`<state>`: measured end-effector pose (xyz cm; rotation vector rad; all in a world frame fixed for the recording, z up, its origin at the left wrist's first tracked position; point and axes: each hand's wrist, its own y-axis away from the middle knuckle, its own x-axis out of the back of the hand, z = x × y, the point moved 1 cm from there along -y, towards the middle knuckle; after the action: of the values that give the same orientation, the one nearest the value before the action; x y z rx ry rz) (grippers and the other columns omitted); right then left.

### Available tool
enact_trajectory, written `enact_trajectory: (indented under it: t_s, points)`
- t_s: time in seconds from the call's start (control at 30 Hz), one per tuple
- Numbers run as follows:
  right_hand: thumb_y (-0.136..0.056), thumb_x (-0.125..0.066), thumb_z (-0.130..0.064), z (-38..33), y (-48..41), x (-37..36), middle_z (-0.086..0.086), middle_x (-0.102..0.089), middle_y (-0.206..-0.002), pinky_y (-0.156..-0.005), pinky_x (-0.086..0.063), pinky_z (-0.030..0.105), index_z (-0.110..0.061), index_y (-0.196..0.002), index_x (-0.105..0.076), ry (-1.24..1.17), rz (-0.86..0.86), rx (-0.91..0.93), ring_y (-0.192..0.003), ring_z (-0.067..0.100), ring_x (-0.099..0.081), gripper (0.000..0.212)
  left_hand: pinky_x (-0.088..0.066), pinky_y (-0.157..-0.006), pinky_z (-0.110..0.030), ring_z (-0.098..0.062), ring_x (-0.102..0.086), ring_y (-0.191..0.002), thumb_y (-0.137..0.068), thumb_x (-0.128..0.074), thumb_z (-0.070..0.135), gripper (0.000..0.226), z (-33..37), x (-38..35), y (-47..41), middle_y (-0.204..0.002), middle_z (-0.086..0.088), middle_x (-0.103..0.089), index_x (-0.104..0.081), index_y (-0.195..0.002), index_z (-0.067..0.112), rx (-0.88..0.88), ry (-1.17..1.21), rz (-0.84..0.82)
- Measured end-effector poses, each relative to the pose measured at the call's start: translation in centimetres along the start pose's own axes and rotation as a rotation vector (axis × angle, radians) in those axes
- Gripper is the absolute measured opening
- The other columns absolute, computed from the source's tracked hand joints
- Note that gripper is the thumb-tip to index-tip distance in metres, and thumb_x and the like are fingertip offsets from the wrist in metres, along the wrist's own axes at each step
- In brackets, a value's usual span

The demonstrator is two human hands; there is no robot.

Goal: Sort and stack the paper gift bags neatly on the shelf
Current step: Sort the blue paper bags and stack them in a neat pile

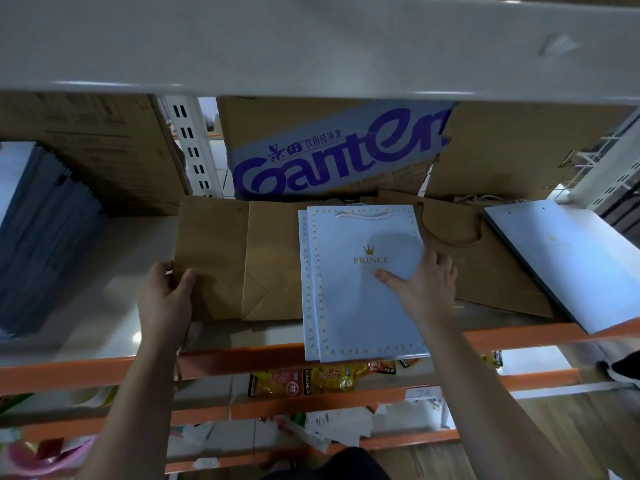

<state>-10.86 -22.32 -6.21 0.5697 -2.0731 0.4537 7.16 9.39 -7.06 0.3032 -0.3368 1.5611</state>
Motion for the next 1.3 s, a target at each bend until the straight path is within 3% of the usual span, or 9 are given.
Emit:
enact_trajectory:
  t_s: [0.1, 0.3, 0.43, 0.53, 0.8, 1.0, 1.13, 1.2, 1.3]
  points:
    - [-0.06, -0.082, -0.059, -0.1, 0.0, 0.5, 0.015, -0.043, -0.128, -0.096, -0.037, 0.041, -0.002, -0.129, -0.039, -0.103, 0.01, -0.013, -0.123, 0.033, -0.037, 0.099, -0.051, -0.086, -0.051, -0.03, -0.06, -0.1, -0.094, -0.057, 0.028, 0.026, 0.1, 1.3, -0.1, -0.105, -0.005, -0.06, -0.054, -0.118, 0.017, -0.019, 0.024, 0.093]
    - [-0.068, -0.083, -0.045, -0.6, -0.3, 1.5, 0.016, -0.044, -0.133, -0.096, -0.038, 0.04, -0.002, -0.13, -0.036, -0.289, 0.032, -0.071, -0.126, 0.034, -0.041, 0.089, -0.049, -0.089, -0.043, -0.024, -0.057, -0.099, -0.095, -0.054, 0.022, 0.025, 0.7, 3.6, 1.1, -0.104, -0.002, -0.058, -0.055, -0.119, 0.014, -0.075, 0.073, 0.261]
    - [-0.073, -0.08, -0.041, -1.3, -0.4, 2.3, 0.017, -0.051, -0.127, -0.086, -0.042, 0.039, -0.001, -0.123, -0.04, -0.384, 0.065, -0.046, -0.117, 0.035, -0.049, 0.075, -0.044, -0.082, -0.034, -0.017, -0.052, -0.097, -0.097, -0.051, 0.017, 0.026, 1.0, 5.1, 2.4, -0.106, -0.004, -0.055, -0.053, -0.121, 0.008, -0.098, 0.088, 0.328]
    - [-0.079, -0.076, -0.039, -2.2, -0.6, 2.5, 0.018, -0.056, -0.119, -0.076, -0.045, 0.041, -0.001, -0.114, -0.043, -0.465, 0.065, -0.012, -0.109, 0.038, -0.054, 0.061, -0.048, -0.084, -0.038, -0.027, -0.057, -0.098, -0.095, -0.054, 0.019, 0.025, 0.3, 6.9, 2.7, -0.107, -0.008, -0.06, -0.055, -0.118, 0.009, -0.103, 0.095, 0.37]
    - [-0.081, -0.073, -0.043, -5.4, -0.3, 2.7, 0.014, -0.056, -0.126, -0.08, -0.046, 0.038, -0.003, -0.126, -0.042, -0.619, 0.04, -0.002, -0.112, 0.033, -0.056, 0.068, -0.038, -0.076, -0.026, -0.024, -0.056, -0.093, -0.096, -0.053, 0.017, 0.026, 0.3, 10.2, 3.4, -0.11, -0.018, -0.063, -0.054, -0.119, 0.004, -0.14, 0.063, 0.467]
    - [-0.086, -0.07, -0.031, -8.8, 1.8, 1.7, 0.002, -0.056, -0.117, -0.075, -0.035, 0.022, -0.007, -0.127, -0.049, -0.645, 0.036, 0.091, -0.106, 0.021, -0.056, 0.052, -0.038, -0.073, -0.028, -0.025, -0.057, -0.09, -0.094, -0.054, 0.021, 0.025, -0.3, 13.4, 2.2, -0.104, -0.014, -0.064, -0.057, -0.115, 0.009, -0.211, 0.099, 0.466]
    - [-0.083, -0.07, -0.045, -11.6, 3.9, -0.2, 0.006, -0.065, -0.113, -0.078, -0.047, 0.033, -0.006, -0.118, -0.054, -0.637, 0.014, 0.103, -0.102, 0.026, -0.063, 0.055, -0.049, -0.077, -0.049, -0.026, -0.059, -0.083, -0.085, -0.054, 0.04, 0.027, -2.3, 17.2, 0.0, -0.094, -0.014, -0.065, -0.054, -0.108, 0.025, -0.23, 0.166, 0.425]
    - [-0.074, -0.068, -0.062, -12.9, 5.0, -1.5, 0.001, -0.069, -0.107, -0.079, -0.055, 0.041, -0.01, -0.113, -0.057, -0.666, -0.002, 0.07, -0.096, 0.021, -0.066, 0.067, -0.05, -0.077, -0.048, -0.024, -0.058, -0.083, -0.084, -0.055, 0.039, 0.028, -2.9, 19.3, -0.9, -0.094, -0.014, -0.065, -0.057, -0.107, 0.023, -0.234, 0.205, 0.418]
    - [-0.064, -0.065, -0.071, -14.8, 6.9, -3.6, 0.001, -0.07, -0.099, -0.075, -0.056, 0.04, -0.011, -0.106, -0.061, -0.695, 0.019, 0.011, -0.09, 0.019, -0.067, 0.074, -0.048, -0.076, -0.046, -0.019, -0.055, -0.082, -0.083, -0.058, 0.037, 0.029, -4.0, 22.7, -2.8, -0.093, -0.017, -0.065, -0.058, -0.106, 0.02, -0.249, 0.257, 0.417]
